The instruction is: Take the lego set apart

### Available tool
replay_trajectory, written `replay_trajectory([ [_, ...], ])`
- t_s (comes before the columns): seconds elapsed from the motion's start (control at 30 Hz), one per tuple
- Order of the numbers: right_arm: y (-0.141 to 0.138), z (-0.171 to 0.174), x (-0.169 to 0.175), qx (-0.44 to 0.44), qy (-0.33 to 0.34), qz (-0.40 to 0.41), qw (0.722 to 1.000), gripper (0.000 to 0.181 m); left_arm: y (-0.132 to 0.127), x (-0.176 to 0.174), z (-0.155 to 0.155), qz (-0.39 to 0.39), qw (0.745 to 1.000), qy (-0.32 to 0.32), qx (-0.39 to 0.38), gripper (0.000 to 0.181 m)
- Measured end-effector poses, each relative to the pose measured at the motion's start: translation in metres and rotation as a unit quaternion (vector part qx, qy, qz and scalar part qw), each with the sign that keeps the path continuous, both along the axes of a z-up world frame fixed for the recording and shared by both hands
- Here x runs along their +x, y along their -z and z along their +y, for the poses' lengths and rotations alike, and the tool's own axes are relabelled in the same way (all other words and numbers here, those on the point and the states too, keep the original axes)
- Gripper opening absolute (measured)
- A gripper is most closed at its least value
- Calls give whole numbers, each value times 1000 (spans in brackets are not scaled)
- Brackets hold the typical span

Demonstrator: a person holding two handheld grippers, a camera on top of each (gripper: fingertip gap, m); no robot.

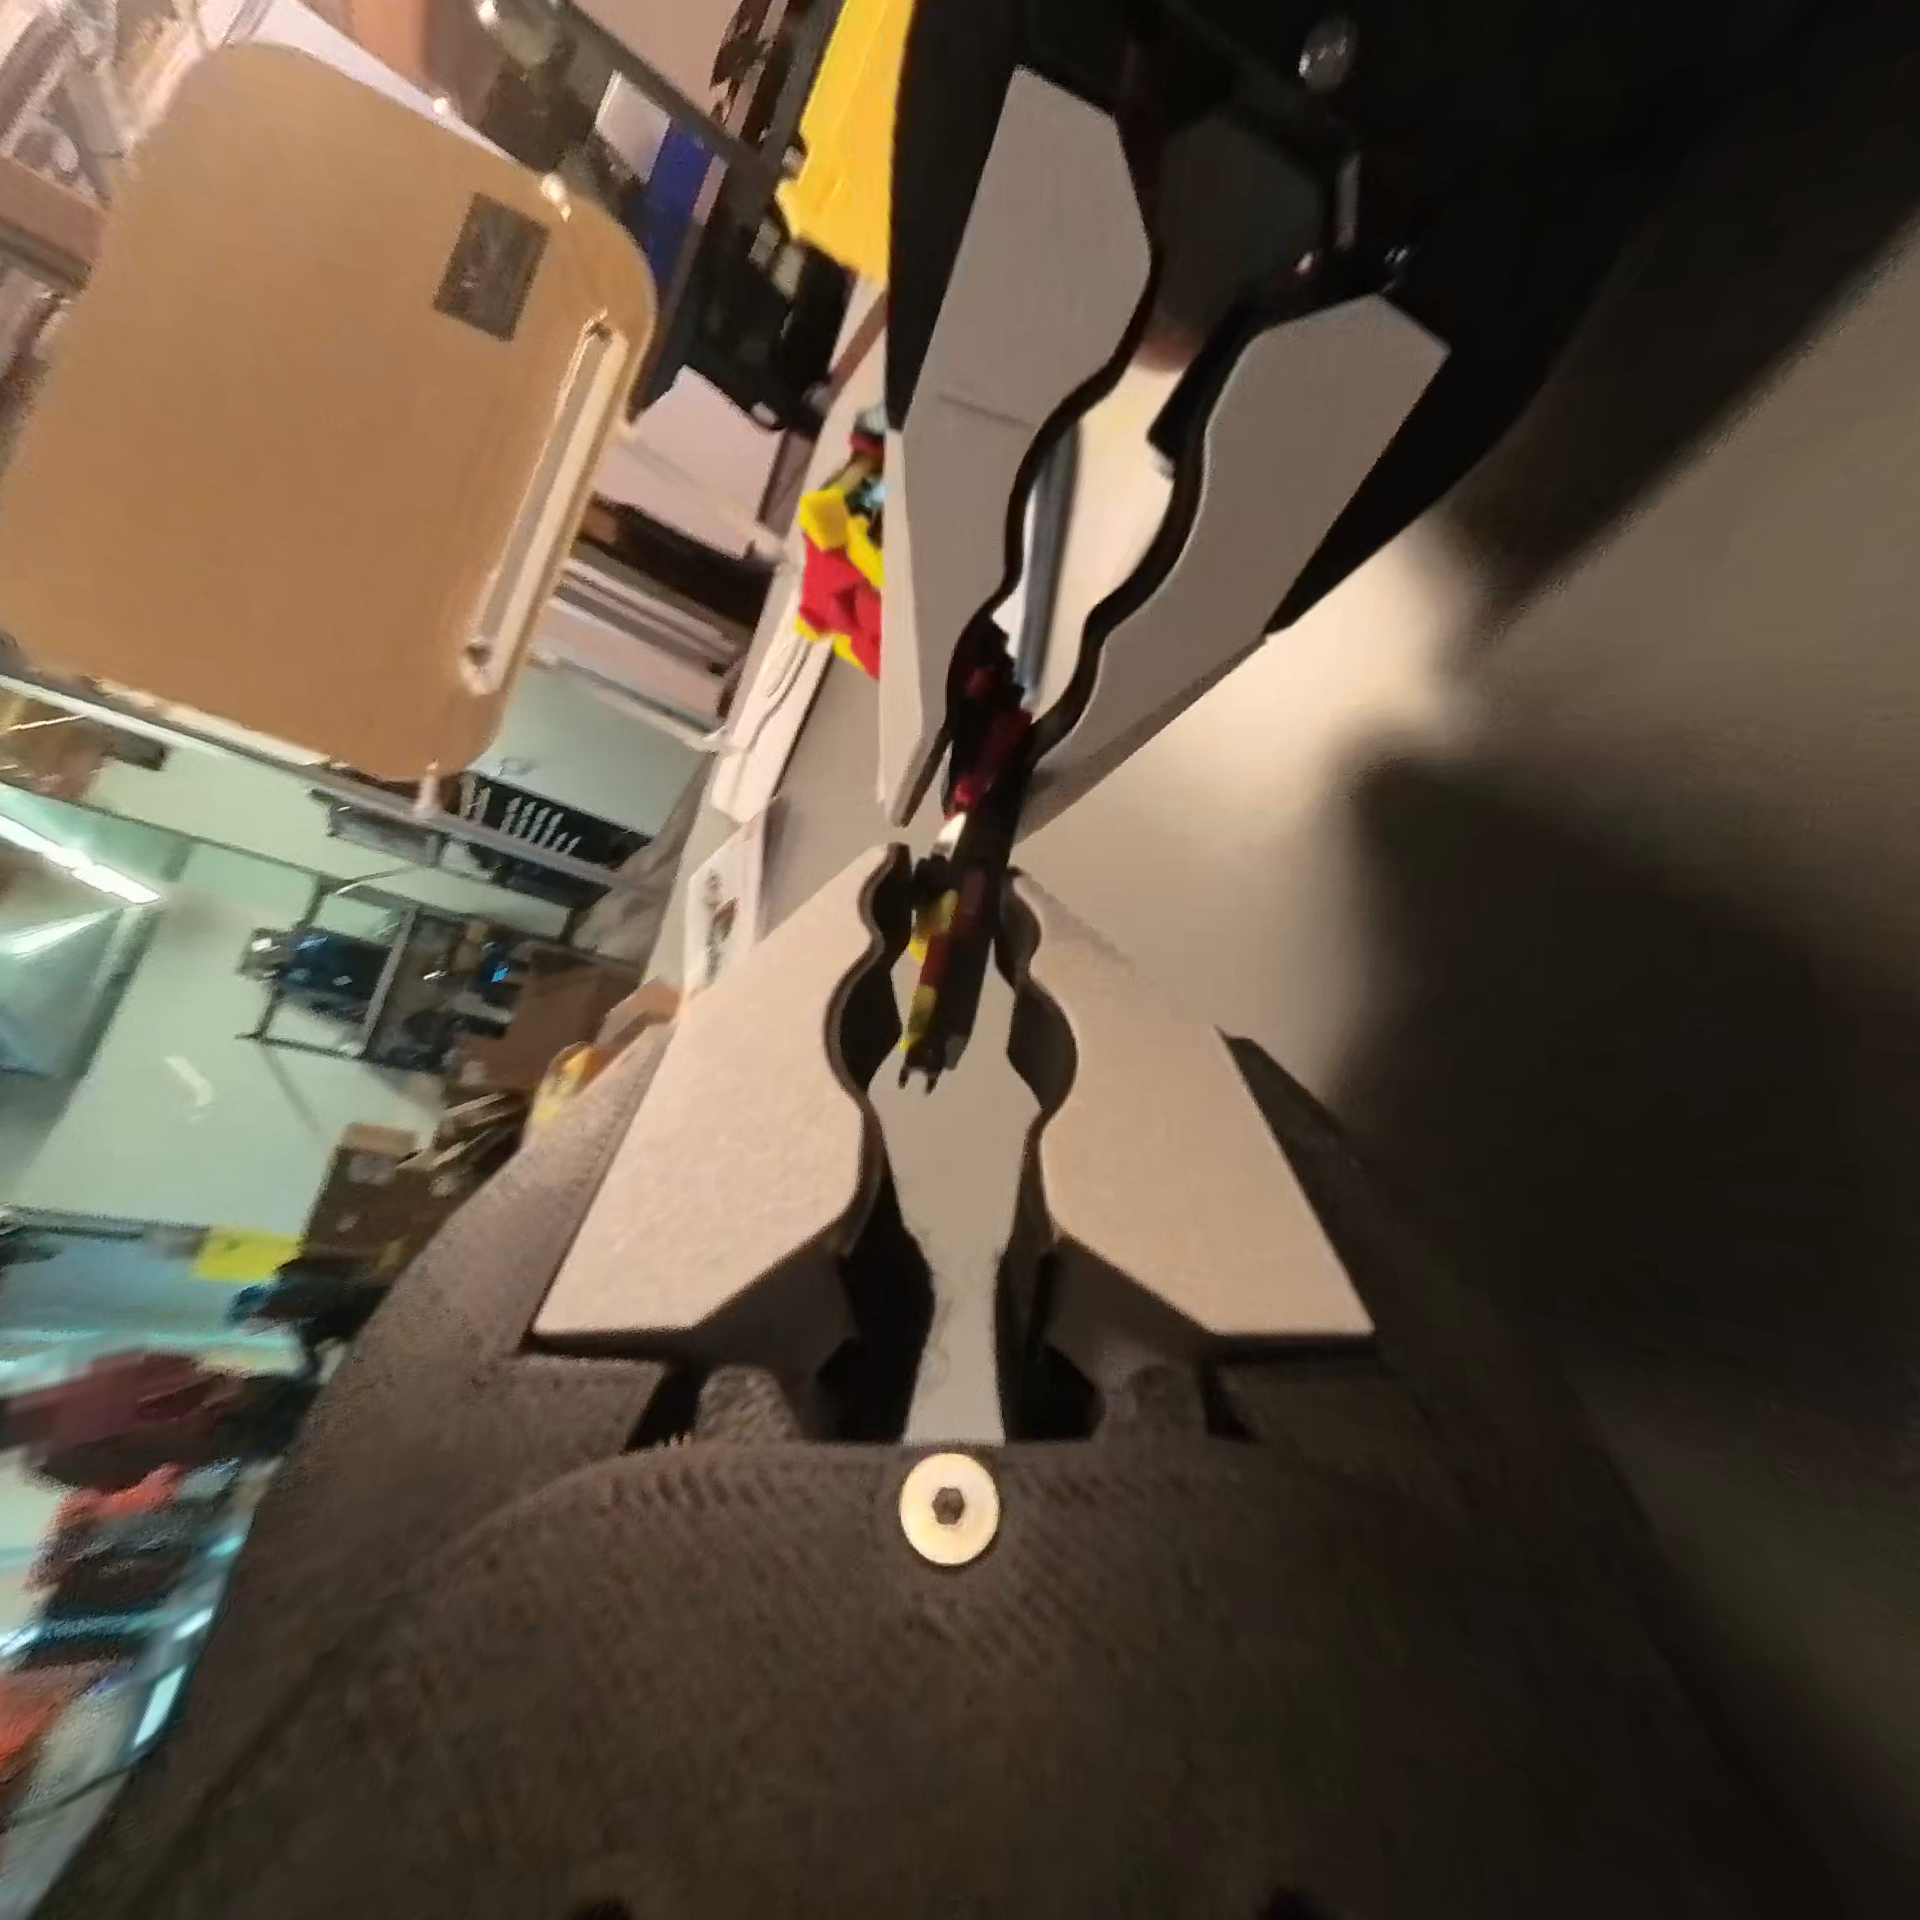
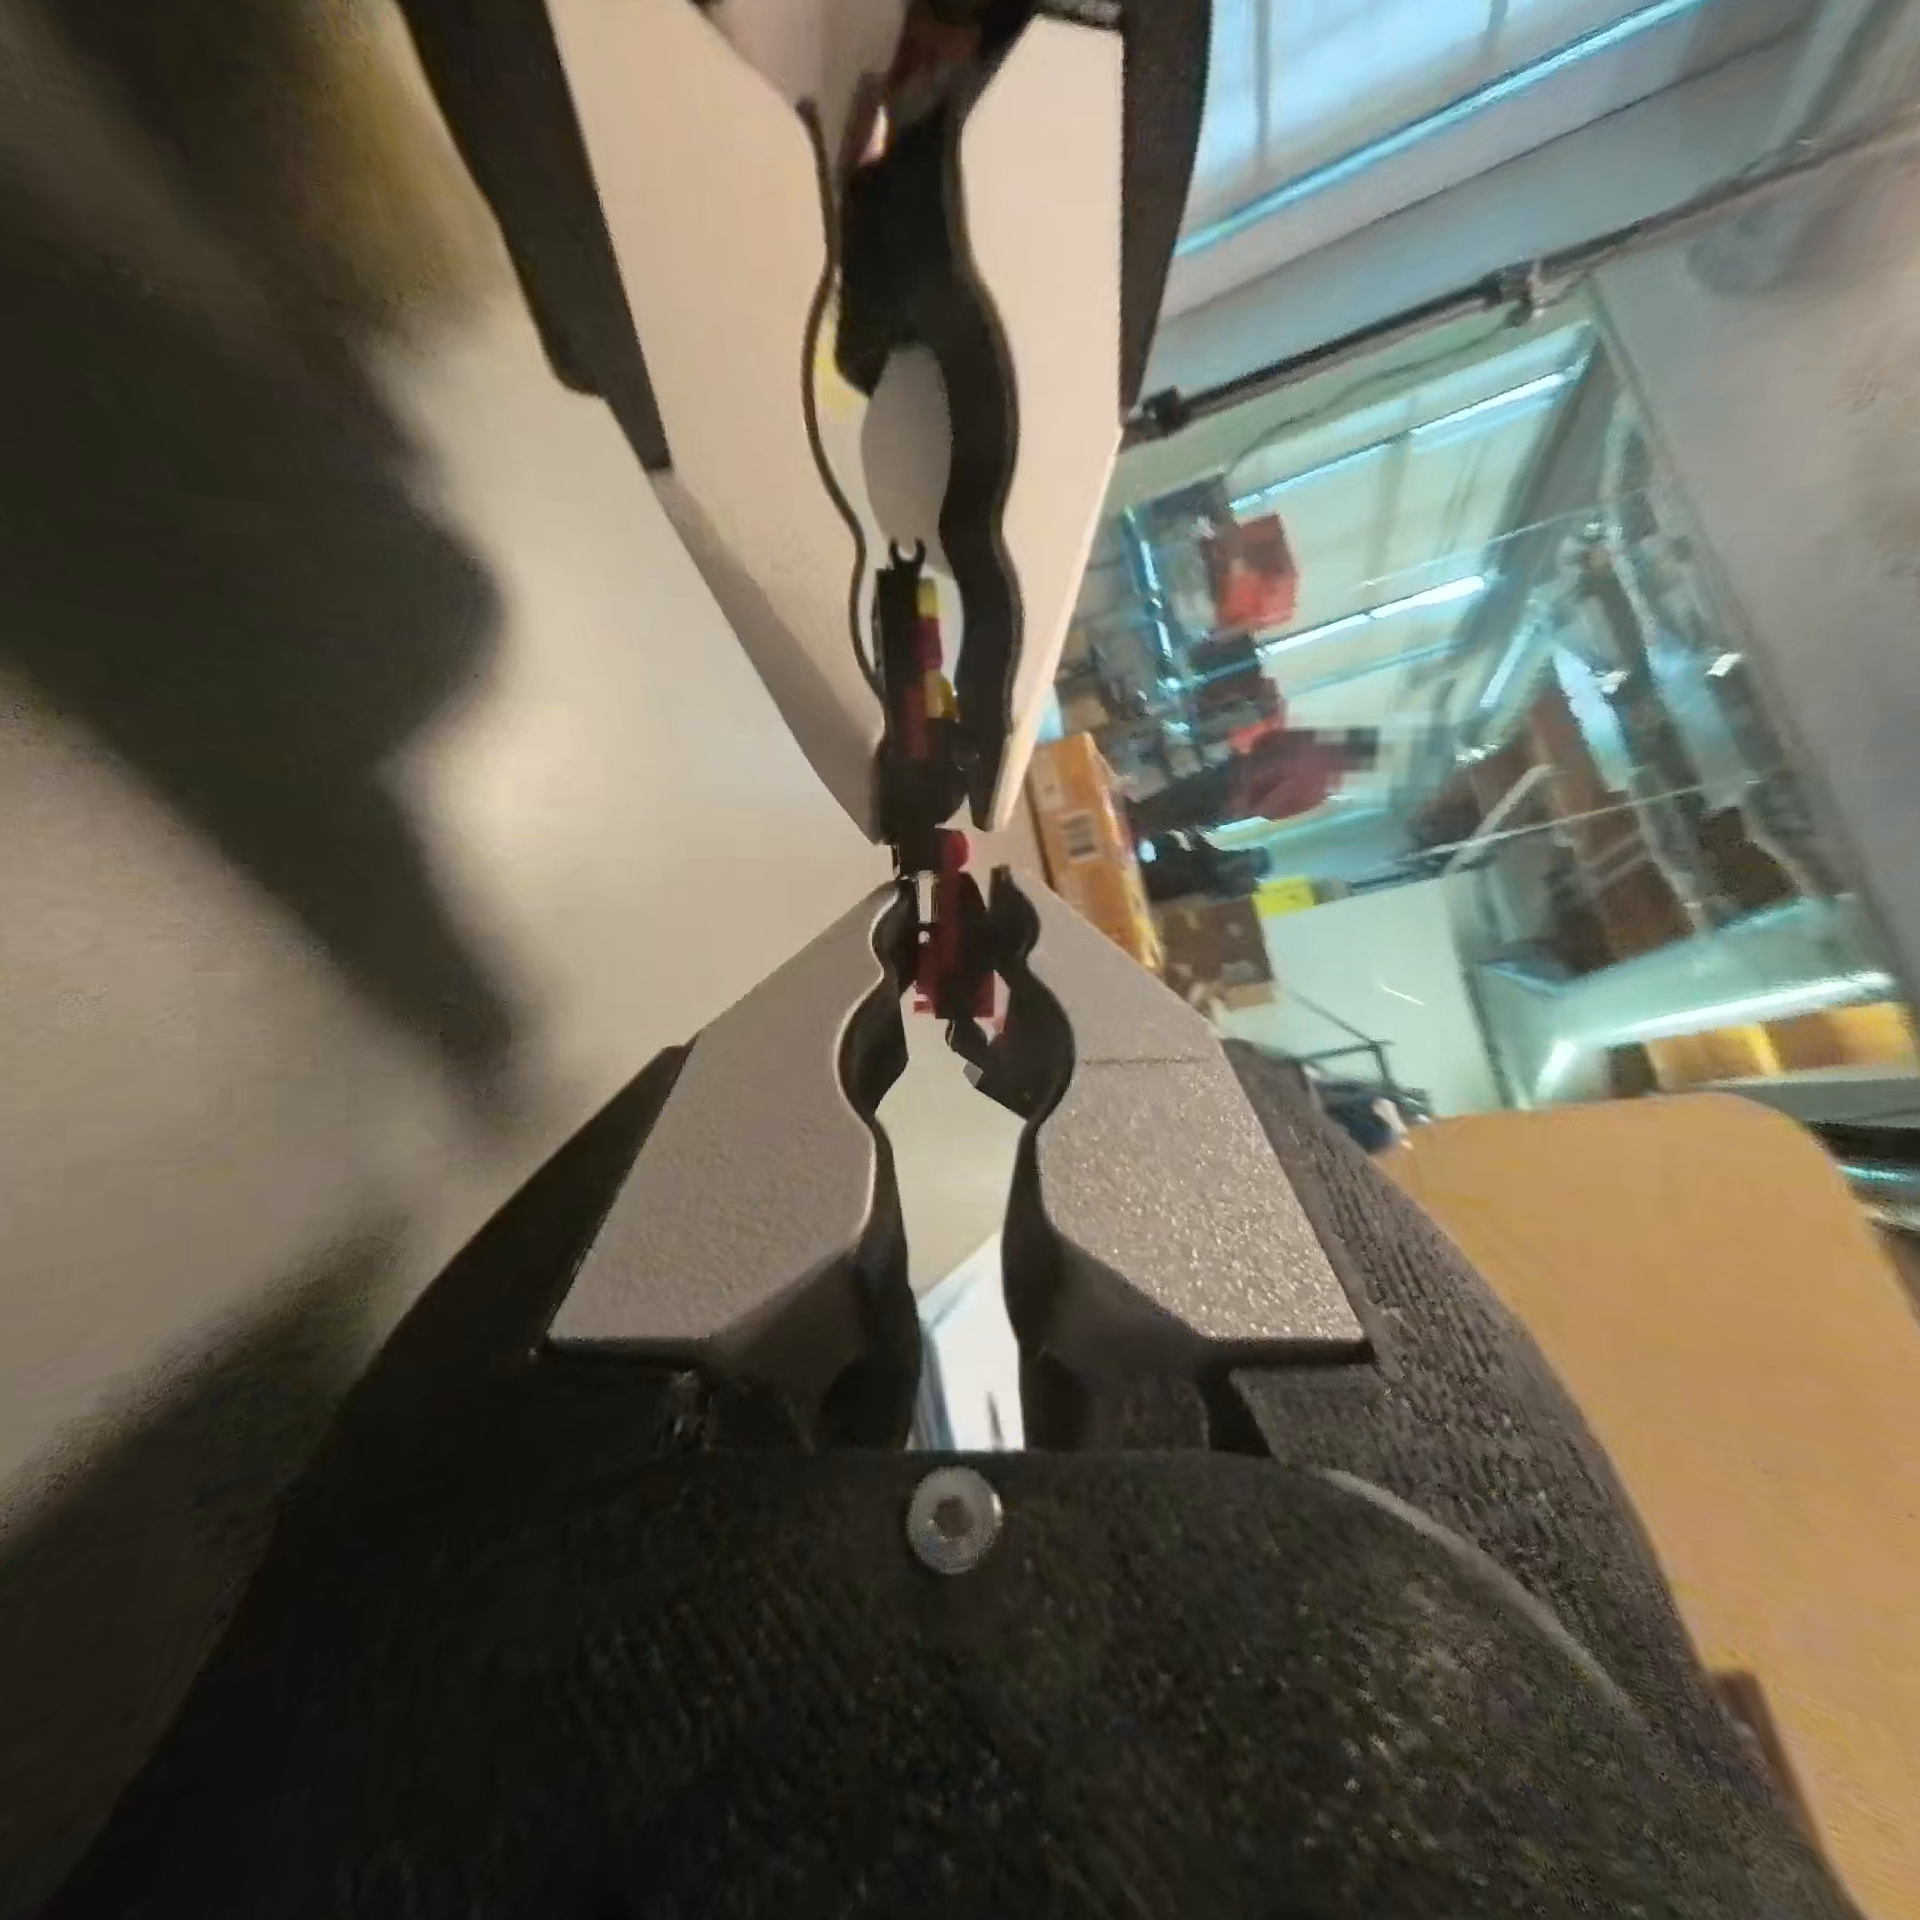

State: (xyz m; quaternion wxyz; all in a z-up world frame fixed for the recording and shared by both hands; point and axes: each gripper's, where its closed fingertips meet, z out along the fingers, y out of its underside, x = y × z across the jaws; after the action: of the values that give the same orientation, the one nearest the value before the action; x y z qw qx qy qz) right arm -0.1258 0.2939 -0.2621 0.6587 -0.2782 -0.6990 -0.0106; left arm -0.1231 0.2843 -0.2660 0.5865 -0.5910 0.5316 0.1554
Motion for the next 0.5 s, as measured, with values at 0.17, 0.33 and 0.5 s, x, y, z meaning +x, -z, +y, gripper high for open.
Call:
replay_trajectory([
  [0.17, 5, -6, 14, 50, -35, -23, 998, 12, 4, 16, -7, -13, 999, 41, -30, 16],
  [0.33, 12, -11, 21, 116, -62, -56, 990, 12, 11, 26, -17, 13, 997, 59, -47, 15],
  [0.5, 9, -25, 23, -50, -104, -51, 992, 13, 4, 31, -27, -109, 975, 116, -158, 15],
])
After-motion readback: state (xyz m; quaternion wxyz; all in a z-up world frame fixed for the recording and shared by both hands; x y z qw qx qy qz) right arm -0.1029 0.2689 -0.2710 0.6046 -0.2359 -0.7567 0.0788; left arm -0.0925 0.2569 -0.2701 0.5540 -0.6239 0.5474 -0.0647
